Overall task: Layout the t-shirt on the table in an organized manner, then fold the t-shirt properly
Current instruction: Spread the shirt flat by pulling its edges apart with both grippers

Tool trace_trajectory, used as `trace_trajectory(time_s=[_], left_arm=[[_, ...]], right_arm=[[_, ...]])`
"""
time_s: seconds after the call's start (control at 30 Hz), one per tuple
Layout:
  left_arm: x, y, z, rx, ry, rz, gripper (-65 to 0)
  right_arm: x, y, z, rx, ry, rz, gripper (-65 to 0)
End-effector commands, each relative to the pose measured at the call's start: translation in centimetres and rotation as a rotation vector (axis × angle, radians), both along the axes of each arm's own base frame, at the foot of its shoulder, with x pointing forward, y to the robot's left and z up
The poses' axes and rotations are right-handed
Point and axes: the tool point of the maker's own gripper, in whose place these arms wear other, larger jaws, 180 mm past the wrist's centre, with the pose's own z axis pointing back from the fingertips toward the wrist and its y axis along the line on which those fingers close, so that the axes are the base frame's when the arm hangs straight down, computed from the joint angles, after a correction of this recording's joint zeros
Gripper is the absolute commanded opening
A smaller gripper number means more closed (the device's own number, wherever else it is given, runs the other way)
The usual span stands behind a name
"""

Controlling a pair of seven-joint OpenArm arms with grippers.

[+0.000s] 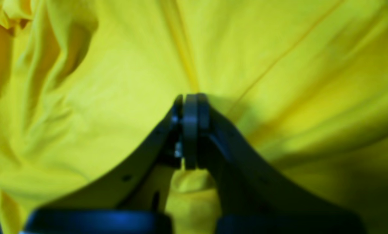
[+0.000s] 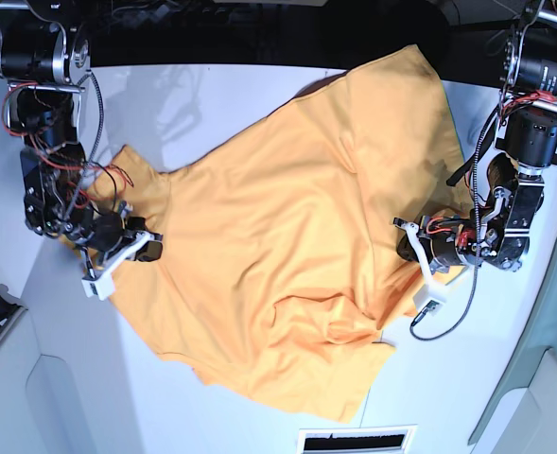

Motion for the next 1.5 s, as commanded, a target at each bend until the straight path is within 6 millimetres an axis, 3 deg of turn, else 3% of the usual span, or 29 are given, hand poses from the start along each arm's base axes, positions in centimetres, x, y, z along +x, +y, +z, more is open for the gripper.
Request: trace_trajectory(time_s=[0.0, 0.1, 0.33, 0.5, 0.63, 0.83, 1.03, 1.17, 1.33, 1.47], left_arm=[[-0.2, 3.2, -0.5, 0.135, 0.043, 0.023, -65.0], [2.2, 2.8, 0.3, 0.174, -0.006, -0.036, -65.0], [7.1, -0.1, 3.1, 0.301, -0.117, -0.150, -65.0], [8.0, -1.4, 3.7, 0.319, -0.142, -0.202, -65.0], [8.1, -1.6, 3.9, 0.317, -0.140, -0.198, -65.0], [8.9, -1.0, 6.0, 0.265, -0.149, -0.149, -65.0], [8.2, 0.7, 9.5, 0.202, -0.171, -0.168, -65.0], [7.0, 2.2, 11.4, 0.132, -0.190, -0.137, -65.0], [2.8, 3.5, 11.6, -0.009, -0.148, -0.084, -62.3], [-0.7, 5.0, 9.7, -0.059, -0.115, -0.020, -62.3]], right_arm=[[-1.0, -0.6, -0.3, -0.004, 0.031, 0.011, -65.0], [-3.7, -0.3, -0.6, 0.048, 0.066, 0.012, -65.0], [-9.6, 1.2, 0.3, 0.091, 0.020, 0.032, -65.0], [-12.6, 3.6, 0.7, 0.125, 0.014, 0.052, -65.0], [-13.2, 4.5, 0.6, 0.146, 0.018, 0.048, -65.0], [-11.1, 2.7, 3.1, 0.132, -0.086, -0.006, -65.0], [-8.9, -0.3, 6.7, 0.074, -0.195, -0.049, -65.0], [-8.9, -4.0, 7.0, 0.012, -0.188, -0.108, -65.0], [-9.7, -7.6, 7.5, 0.013, -0.155, -0.170, -65.0], [-9.8, -8.1, 7.7, 0.013, -0.169, -0.173, -65.0]])
